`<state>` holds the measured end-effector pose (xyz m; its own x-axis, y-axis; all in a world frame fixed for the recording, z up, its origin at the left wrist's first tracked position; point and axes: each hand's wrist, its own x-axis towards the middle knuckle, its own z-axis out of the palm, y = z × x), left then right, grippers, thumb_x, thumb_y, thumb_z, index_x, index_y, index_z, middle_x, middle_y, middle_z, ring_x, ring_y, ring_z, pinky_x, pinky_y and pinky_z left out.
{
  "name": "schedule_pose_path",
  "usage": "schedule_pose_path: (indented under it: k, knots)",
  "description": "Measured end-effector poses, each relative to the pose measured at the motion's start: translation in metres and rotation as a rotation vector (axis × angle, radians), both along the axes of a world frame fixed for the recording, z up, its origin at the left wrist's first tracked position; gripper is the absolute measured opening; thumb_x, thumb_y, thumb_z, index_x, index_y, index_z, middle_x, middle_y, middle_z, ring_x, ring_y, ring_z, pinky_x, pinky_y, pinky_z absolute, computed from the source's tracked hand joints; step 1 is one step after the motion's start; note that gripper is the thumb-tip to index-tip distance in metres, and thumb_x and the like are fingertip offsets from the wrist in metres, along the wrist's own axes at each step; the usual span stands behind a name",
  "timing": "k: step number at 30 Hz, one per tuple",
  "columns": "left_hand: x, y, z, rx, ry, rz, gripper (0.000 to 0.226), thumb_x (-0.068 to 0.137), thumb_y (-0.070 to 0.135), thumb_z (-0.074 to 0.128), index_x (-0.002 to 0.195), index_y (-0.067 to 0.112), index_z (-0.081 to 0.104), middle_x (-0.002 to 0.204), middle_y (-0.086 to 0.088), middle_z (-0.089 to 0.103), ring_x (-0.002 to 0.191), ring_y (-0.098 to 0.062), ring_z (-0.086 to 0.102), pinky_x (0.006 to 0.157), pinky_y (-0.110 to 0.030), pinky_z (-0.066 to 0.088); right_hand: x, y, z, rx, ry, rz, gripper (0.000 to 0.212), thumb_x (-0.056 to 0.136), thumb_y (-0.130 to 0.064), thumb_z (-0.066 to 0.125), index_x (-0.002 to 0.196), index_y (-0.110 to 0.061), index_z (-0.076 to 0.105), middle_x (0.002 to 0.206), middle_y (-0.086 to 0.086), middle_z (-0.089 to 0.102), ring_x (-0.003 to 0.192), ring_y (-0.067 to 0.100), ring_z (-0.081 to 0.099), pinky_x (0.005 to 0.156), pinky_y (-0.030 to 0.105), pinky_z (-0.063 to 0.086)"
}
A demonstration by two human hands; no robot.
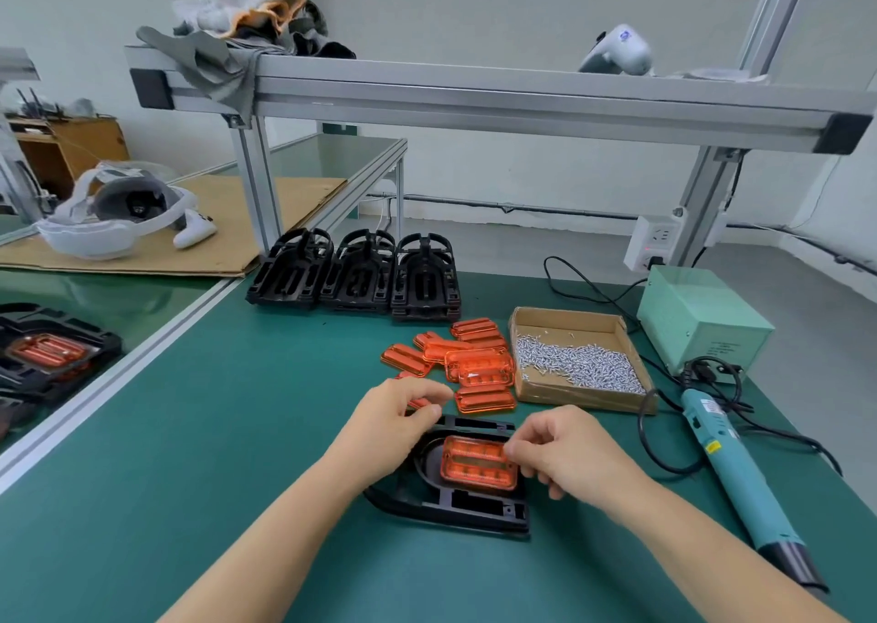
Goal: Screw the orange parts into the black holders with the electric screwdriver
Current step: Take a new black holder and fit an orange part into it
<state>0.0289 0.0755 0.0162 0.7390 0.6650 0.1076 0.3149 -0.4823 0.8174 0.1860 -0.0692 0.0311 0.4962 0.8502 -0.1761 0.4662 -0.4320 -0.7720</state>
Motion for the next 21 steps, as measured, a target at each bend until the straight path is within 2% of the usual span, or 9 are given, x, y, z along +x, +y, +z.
schedule_pose_path:
  k: [5, 10, 13, 16, 21]
  knots:
    - [-0.012, -0.001, -0.014, 0.103, 0.093, 0.024, 0.026, 0.093, 0.01, 0.056, 0.109, 0.027, 0.068, 0.113, 0.019, 0.059, 0.113, -0.002, 0.049, 0.099, -0.018, 0.033, 0.0, 0.005, 0.001, -0.089, -0.042, 0.016, 0.021, 0.087, -0.023, 0.068, 0.068, -0.014, 0.068, 0.057, -0.005, 0.063, 0.046, 0.008, 0.051, 0.044, 0.018, 0.043]
    - [-0.015, -0.004, -0.017, 0.14, 0.08, 0.031, 0.024, 0.092, 0.012, 0.057, 0.104, 0.027, 0.07, 0.109, 0.027, 0.056, 0.11, 0.002, 0.048, 0.098, -0.017, 0.032, 0.0, 0.011, 0.0, -0.138, -0.128, 0.0, 0.021, 0.084, -0.025, 0.071, 0.067, -0.011, 0.067, 0.055, -0.006, 0.062, 0.045, 0.01, 0.052, 0.046, 0.021, 0.046]
    - [-0.015, -0.007, -0.017, 0.256, 0.108, 0.043, 0.019, 0.09, 0.025, 0.06, 0.106, 0.03, 0.069, 0.114, 0.025, 0.056, 0.113, 0.001, 0.044, 0.105, -0.027, 0.028, 0.0, 0.013, -0.002, -0.166, -0.183, 0.003, 0.024, 0.083, -0.024, 0.071, 0.062, -0.017, 0.062, 0.054, -0.007, 0.061, 0.034, 0.001, 0.046, 0.046, 0.02, 0.042]
    - [-0.011, -0.013, -0.018, 0.385, 0.163, 0.007, 0.031, 0.085, 0.046, 0.061, 0.115, 0.037, 0.063, 0.122, 0.027, 0.049, 0.12, 0.004, 0.035, 0.103, -0.023, 0.016, 0.0, 0.012, -0.005, -0.176, -0.213, 0.004, 0.025, 0.082, -0.027, 0.071, 0.06, -0.02, 0.06, 0.056, -0.008, 0.06, 0.036, -0.002, 0.045, 0.05, 0.021, 0.041]
    - [-0.003, -0.018, -0.019, 0.471, 0.248, -0.034, 0.043, 0.085, 0.048, 0.059, 0.126, 0.043, 0.052, 0.13, 0.024, 0.047, 0.12, -0.001, 0.039, 0.103, -0.026, 0.021, 0.002, 0.009, -0.01, -0.157, -0.201, -0.005, 0.026, 0.083, -0.031, 0.071, 0.061, -0.022, 0.06, 0.052, -0.01, 0.06, 0.037, -0.004, 0.047, 0.051, 0.022, 0.042]
